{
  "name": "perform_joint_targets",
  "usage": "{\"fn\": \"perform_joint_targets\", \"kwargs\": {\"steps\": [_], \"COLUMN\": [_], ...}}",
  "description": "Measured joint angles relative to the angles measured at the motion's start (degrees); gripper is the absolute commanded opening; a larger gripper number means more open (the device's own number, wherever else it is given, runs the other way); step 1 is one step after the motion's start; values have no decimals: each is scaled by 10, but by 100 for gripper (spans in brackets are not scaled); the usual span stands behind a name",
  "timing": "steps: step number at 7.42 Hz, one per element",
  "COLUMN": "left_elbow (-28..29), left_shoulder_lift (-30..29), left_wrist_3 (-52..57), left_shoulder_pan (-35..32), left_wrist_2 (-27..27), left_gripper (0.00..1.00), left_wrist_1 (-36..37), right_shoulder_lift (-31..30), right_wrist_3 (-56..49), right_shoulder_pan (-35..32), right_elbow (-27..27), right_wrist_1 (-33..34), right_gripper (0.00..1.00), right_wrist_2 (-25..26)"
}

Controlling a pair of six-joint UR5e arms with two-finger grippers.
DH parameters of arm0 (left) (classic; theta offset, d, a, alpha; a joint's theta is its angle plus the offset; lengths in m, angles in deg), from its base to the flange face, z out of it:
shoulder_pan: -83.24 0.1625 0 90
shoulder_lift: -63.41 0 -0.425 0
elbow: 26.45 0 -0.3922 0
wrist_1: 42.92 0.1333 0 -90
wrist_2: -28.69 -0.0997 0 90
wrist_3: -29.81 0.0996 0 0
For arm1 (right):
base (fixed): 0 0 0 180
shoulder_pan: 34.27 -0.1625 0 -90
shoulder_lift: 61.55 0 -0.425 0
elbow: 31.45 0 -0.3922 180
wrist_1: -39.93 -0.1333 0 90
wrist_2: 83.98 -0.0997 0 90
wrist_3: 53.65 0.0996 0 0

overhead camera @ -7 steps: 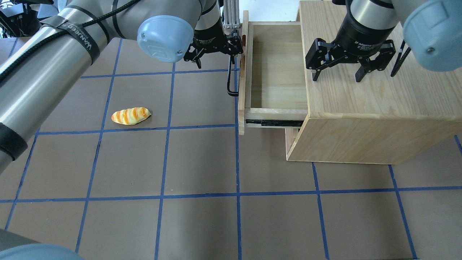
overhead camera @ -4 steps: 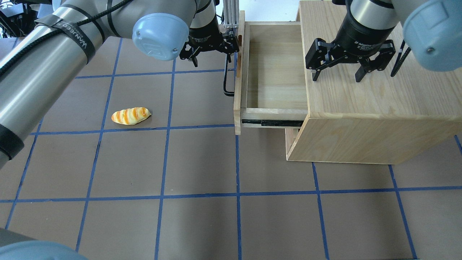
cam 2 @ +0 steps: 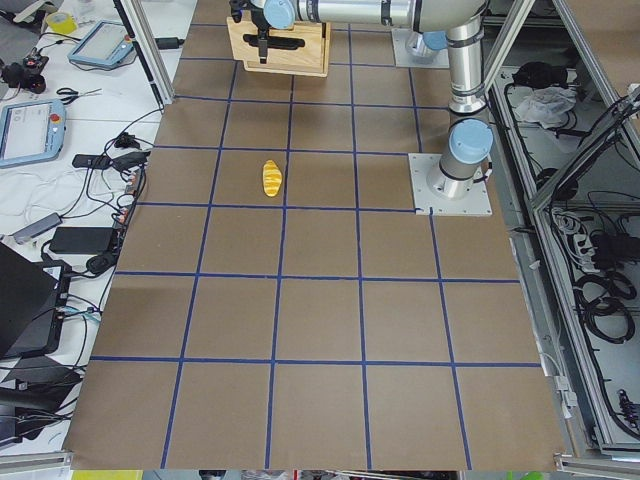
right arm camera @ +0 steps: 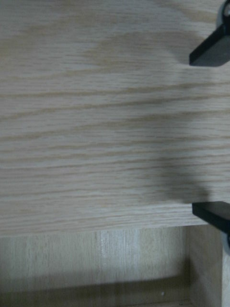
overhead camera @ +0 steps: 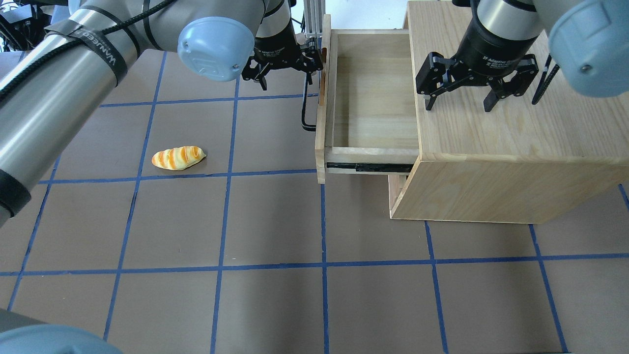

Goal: Open upper drawer

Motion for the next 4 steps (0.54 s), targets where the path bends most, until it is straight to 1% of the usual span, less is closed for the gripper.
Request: {"fn": "perform_joint_targets", "kwargs": {"steps": [4], "left_elbow": [0], "left_shoulder_lift": [4], "left_wrist_3": [11], "left_shoulder_pan": [5], "left_wrist_2": [0], "left_gripper": [100], "left_wrist_1": [-7], "right_shoulder_lift": [0], "right_wrist_3": [0], "right_shoulder_pan": [0], "right_elbow": [0], "right_wrist_1": [0], "right_gripper": [100], "right_wrist_2": [0]}}
